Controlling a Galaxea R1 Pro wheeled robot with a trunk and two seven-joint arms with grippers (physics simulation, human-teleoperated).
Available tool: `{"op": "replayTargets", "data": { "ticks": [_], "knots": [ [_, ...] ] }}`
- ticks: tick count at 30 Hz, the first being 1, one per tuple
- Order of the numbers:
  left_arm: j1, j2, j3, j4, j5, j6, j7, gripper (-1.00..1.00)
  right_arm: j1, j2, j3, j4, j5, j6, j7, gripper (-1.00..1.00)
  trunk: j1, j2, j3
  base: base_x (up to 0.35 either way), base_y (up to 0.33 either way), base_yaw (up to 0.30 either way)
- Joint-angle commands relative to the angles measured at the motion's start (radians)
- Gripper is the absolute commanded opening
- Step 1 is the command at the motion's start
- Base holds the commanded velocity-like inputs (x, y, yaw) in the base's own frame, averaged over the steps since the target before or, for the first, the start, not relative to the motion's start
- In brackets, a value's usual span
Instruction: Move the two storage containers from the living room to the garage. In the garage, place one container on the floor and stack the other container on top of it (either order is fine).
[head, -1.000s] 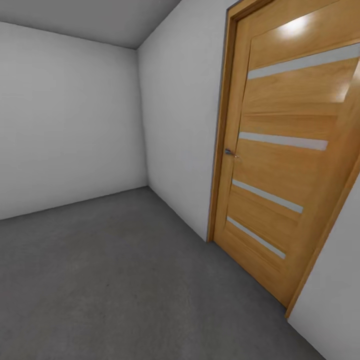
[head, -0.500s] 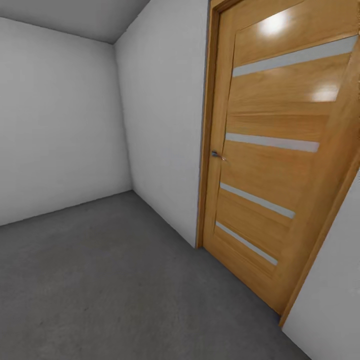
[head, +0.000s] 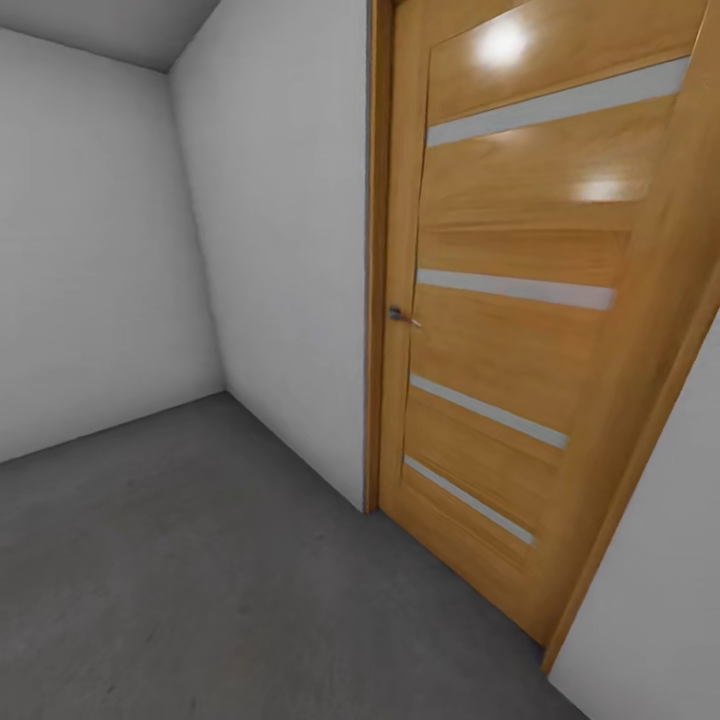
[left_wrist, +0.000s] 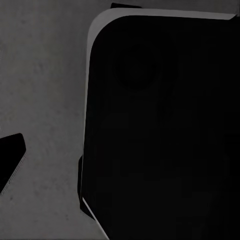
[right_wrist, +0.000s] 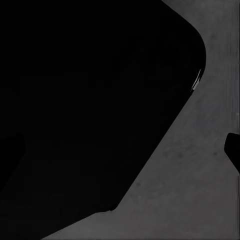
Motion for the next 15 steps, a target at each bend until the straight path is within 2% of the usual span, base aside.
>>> {"op": "replayTargets", "data": {
  "ticks": [1,15],
  "knots": [
    [0.0,0.0,0.0,0.0,0.01,-0.002,0.0,1.0,0.0,0.0,0.002,0.0,-0.001,-0.003,0.0,1.0,0.001,0.0,-0.001,0.323,0.0,-0.033],
    [0.0,0.0,0.0,0.0,0.01,0.0,0.0,1.0,0.0,0.0,0.001,0.0,-0.001,-0.003,0.0,1.0,0.001,0.0,-0.001,0.323,0.001,-0.005]
  ]
}}
